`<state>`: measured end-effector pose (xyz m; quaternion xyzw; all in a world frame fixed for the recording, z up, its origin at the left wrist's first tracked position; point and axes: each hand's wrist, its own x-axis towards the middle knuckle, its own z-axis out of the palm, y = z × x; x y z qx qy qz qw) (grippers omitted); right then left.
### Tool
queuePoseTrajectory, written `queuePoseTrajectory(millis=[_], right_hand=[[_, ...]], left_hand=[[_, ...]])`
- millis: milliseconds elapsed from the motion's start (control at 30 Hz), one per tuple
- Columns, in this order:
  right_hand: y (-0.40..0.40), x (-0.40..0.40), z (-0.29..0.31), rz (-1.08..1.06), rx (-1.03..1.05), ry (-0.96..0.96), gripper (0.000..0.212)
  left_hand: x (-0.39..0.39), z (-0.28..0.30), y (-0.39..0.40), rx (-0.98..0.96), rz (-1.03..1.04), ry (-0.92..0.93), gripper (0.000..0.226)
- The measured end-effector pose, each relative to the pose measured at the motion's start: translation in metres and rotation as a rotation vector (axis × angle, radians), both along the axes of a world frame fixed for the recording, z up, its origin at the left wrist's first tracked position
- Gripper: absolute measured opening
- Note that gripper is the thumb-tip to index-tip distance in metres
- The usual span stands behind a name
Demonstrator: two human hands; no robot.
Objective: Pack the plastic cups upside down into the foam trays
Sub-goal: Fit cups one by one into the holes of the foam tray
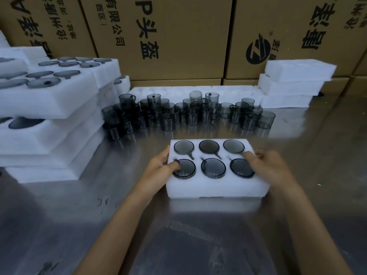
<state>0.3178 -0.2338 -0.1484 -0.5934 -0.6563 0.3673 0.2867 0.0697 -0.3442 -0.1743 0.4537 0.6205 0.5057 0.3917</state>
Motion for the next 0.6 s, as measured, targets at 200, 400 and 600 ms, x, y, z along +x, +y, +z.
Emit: queuePoseTrajectory(millis=[200,400,600], right_hand=[[-0.015,-0.037,-0.013,0.129,-0.029,0.289,0.009],[-0.048,-0.081,-0.027,0.334,-0.124,0.473,0.018],[-0.071,-0.101,-0.035,0.399,-0.272,0.537,0.059]], left_hand=[[-0.037,0.024,-0.014,-0.109,0.195,0.086,0.056],[-0.079,0.034,-0.035,-0.25,0.474,0.532,0.049],[-0.086,0.032,-0.043,-0.259,0.537,0.72,0.047]])
